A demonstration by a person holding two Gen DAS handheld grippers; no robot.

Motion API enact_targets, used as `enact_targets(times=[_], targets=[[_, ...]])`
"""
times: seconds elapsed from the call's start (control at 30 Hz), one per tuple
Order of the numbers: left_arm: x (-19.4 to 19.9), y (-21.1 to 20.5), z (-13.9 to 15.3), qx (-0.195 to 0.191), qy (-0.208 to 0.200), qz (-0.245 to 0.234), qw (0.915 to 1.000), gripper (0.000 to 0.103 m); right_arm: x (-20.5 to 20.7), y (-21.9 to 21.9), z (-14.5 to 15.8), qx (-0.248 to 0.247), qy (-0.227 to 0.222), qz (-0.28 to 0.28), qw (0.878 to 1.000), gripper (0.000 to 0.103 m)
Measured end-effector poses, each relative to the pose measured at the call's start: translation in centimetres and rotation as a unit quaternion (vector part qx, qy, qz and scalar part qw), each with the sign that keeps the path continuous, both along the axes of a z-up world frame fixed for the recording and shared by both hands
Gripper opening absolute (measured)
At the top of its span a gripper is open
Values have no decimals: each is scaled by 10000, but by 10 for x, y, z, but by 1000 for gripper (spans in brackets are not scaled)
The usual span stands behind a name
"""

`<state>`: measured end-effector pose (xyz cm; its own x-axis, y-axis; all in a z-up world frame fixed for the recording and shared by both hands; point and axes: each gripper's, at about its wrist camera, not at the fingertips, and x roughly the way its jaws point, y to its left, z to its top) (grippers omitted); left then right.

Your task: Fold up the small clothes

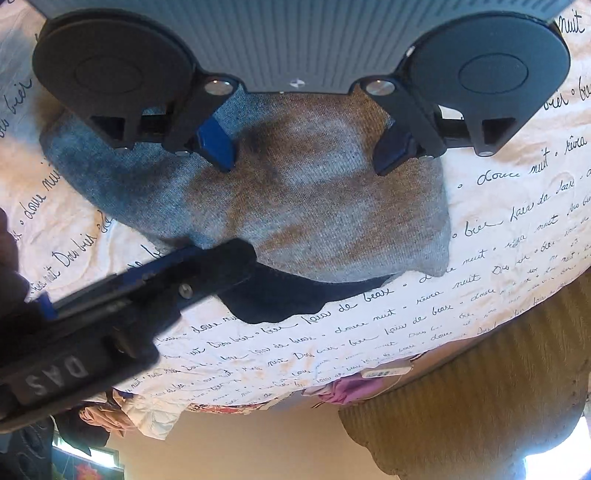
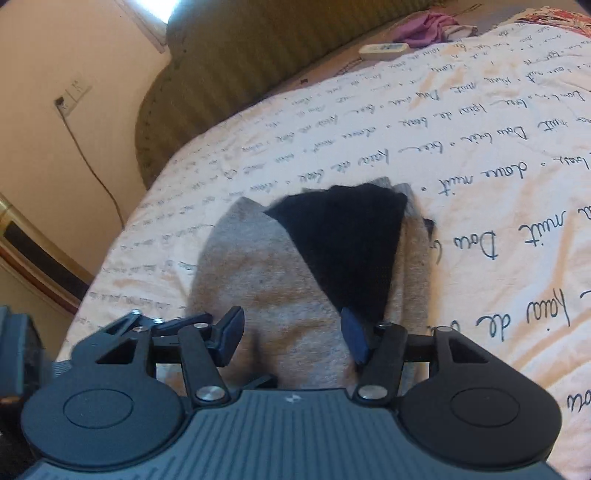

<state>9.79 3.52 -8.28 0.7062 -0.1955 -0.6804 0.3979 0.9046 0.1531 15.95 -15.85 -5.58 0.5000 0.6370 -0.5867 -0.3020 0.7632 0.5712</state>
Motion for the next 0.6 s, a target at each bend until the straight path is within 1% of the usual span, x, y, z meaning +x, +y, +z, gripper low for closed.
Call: enact_targets(times=[0.03,0.1,0.13,0.17,0.23,0.27,0.3,0.37,0.4,0.43,0.47,0.5,0.53,0.6], targets=[[0,-1,0,18,-7,5,10000,82,-2,1,-4,-7,111,33,9999,57],[1,-2,0,57,-20,-7,10000,82,1,3,-25,-178,375,58,9991,55],[0,-3,0,74,-32,7,10000,83,0,-2,-35,27,341,36,9994,55],[-1,-3,1,68,-49,26,10000,83,0,-9,-38,254,356,-9,9990,55],[-8,0,7,-13,-129,151,9998,79,-2,-17,-32,457,501,-123,9976,55],[-13,4,12,-97,-166,252,9995,78,-7,-19,-26,441,493,-167,9977,55],[-20,9,17,-209,-215,366,9989,78,-13,-20,-18,362,424,-201,9982,56],[-38,22,28,-464,-339,654,9962,80,-33,-23,-4,220,178,-170,9995,57],[-50,30,32,-573,-411,845,9939,84,-45,-25,2,123,35,-167,9998,59],[-62,37,35,-685,-480,1018,9913,87,-60,-28,8,-33,-144,-190,9997,63],[-73,44,37,-821,-516,1178,9883,89,-75,-30,11,-199,-307,-260,9990,70],[-82,49,36,-929,-501,1328,9855,91,-89,-32,12,-401,-468,-358,9975,74],[-92,53,34,-1031,-442,1501,9823,91,-103,-34,10,-633,-610,-445,9951,79],[-107,55,27,-1185,-306,1721,9774,91,-124,-30,2,-1098,-693,-545,9900,79]])
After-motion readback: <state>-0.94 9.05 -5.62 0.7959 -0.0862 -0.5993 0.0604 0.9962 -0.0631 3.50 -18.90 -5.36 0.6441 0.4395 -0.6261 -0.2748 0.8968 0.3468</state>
